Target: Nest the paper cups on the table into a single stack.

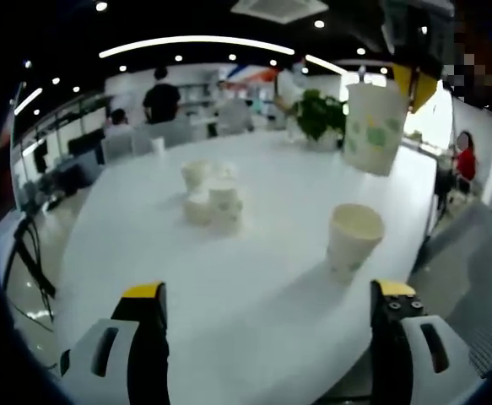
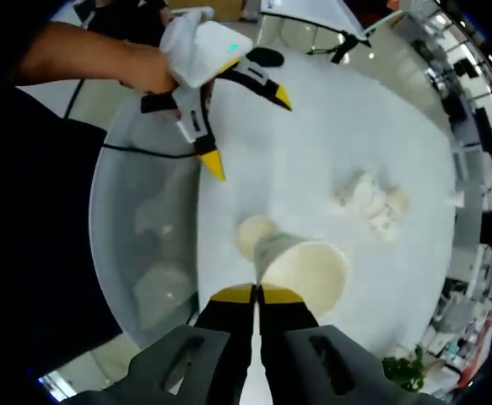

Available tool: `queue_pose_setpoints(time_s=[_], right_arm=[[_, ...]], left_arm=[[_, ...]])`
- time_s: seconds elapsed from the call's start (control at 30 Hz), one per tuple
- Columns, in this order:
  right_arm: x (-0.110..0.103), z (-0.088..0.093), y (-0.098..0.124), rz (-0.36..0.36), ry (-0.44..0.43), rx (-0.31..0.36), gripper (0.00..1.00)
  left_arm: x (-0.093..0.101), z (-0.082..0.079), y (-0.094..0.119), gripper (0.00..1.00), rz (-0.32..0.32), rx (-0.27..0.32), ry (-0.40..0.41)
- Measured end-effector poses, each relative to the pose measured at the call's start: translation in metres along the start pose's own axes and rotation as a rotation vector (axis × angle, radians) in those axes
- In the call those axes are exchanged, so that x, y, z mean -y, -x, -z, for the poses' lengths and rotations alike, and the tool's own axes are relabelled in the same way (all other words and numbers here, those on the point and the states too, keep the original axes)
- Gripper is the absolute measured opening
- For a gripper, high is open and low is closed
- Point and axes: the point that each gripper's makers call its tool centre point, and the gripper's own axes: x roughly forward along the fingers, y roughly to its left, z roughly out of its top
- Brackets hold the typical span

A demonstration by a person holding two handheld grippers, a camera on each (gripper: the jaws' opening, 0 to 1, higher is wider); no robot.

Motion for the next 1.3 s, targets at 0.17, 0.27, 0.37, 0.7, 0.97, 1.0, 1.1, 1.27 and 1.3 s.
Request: queue_pose_setpoints(time_s=[0.17, 0.27, 0.37, 0.7, 0.97, 1.0, 1.1, 1.27, 1.3], right_arm=[[-0.001, -0.001, -0.008, -0.016, -0.012, -0.002, 0.0], [0.001, 0.001, -0.014, -0.016, -0.022, -0.007, 0.0], [0.0, 0.002, -0.017, -0.026, -0.033, -0.006, 0.0], [-0.004, 0.001, -0.033, -0.057, -0.067, 0.002, 0.0], [-0.007, 0.001, -0.044, -0.079, -0.099, -0.001, 0.0], [-0.007, 0.001, -0.045, -0.082, -0.103, -0.002, 0.0], [-0.008, 0.0, -0.048, -0.092, -0.111, 0.0, 0.0], [-0.006, -0.002, -0.057, -0.103, -0.123, 0.004, 0.0], [-0.006, -0.002, -0.058, -0.104, -0.128, 0.002, 0.0]], left_arm=[[0.0, 0.0, 0.0, 0.98, 0.001, 0.0, 0.003], [0.0, 0.0, 0.0, 0.98, 0.003, 0.002, 0.005], [0.0, -0.001, 0.0, 0.98, 0.003, 0.003, 0.006], [0.0, -0.002, 0.0, 0.98, -0.001, 0.01, 0.005], [-0.002, -0.002, 0.001, 0.98, -0.007, 0.015, 0.012], [-0.002, -0.002, 0.001, 0.98, -0.007, 0.015, 0.013], [-0.002, -0.002, 0.001, 0.98, -0.008, 0.015, 0.014], [-0.003, -0.002, 0.002, 0.98, -0.01, 0.018, 0.018], [-0.003, -0.002, 0.002, 0.98, -0.01, 0.018, 0.019]])
